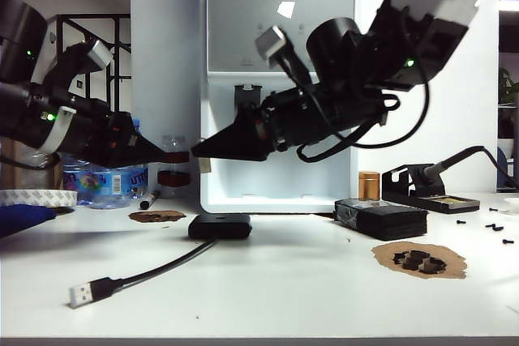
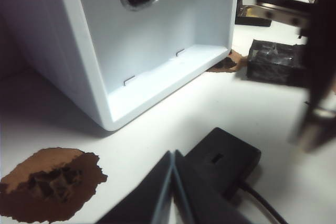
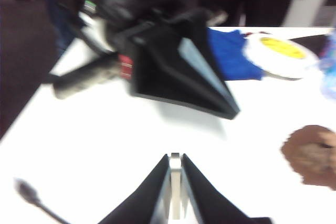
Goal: Take the USB flash drive out of the black sponge and insert it into the slot on top of the black USB adpator box.
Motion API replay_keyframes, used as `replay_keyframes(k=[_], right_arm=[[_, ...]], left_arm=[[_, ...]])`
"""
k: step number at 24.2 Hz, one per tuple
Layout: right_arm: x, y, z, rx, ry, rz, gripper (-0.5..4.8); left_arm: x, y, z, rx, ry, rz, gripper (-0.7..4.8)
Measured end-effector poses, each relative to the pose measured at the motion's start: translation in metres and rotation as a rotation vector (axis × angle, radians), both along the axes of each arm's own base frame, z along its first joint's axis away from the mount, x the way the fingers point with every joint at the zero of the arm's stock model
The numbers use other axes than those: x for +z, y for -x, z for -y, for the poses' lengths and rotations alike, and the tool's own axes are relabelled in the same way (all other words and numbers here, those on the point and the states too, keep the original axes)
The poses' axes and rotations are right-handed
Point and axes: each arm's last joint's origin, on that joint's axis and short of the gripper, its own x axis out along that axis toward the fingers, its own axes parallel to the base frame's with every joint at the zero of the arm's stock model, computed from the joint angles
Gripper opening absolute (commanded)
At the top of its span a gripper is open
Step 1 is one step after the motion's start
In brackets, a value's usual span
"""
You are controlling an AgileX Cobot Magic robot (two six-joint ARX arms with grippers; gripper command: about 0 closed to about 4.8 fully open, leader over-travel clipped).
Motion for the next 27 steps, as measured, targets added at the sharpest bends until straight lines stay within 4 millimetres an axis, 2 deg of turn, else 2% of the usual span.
replay_keyframes(k=[6,9,13,15,20,22,24,27], right_arm=[[0.005,-0.015,-0.002,-0.015,0.036,0.101,-0.03],[-0.002,-0.019,0.007,-0.019,0.073,0.111,-0.03],[-0.012,-0.025,0.025,-0.038,0.124,0.090,-0.03],[-0.017,-0.025,0.028,-0.025,0.133,0.081,-0.03],[-0.023,-0.025,0.026,0.045,0.079,0.066,-0.03],[-0.034,-0.027,0.025,0.044,0.078,0.059,-0.03],[-0.040,-0.031,0.024,0.037,0.059,0.062,-0.03],[-0.040,-0.037,0.021,0.013,0.006,0.089,-0.03]], left_arm=[[-0.003,0.000,-0.008,-0.035,-0.005,-0.039,-0.04],[-0.001,0.003,-0.025,-0.067,-0.002,-0.075,-0.04],[0.015,0.007,-0.049,-0.091,0.018,-0.062,-0.04],[0.024,0.017,-0.061,-0.146,0.029,-0.084,-0.04],[0.028,0.030,-0.063,-0.212,0.028,-0.146,-0.04],[0.027,0.036,-0.062,-0.268,0.027,-0.166,-0.04],[0.027,0.037,-0.062,-0.276,0.023,-0.164,-0.04],[0.027,0.037,-0.068,-0.283,0.008,-0.130,-0.04]])
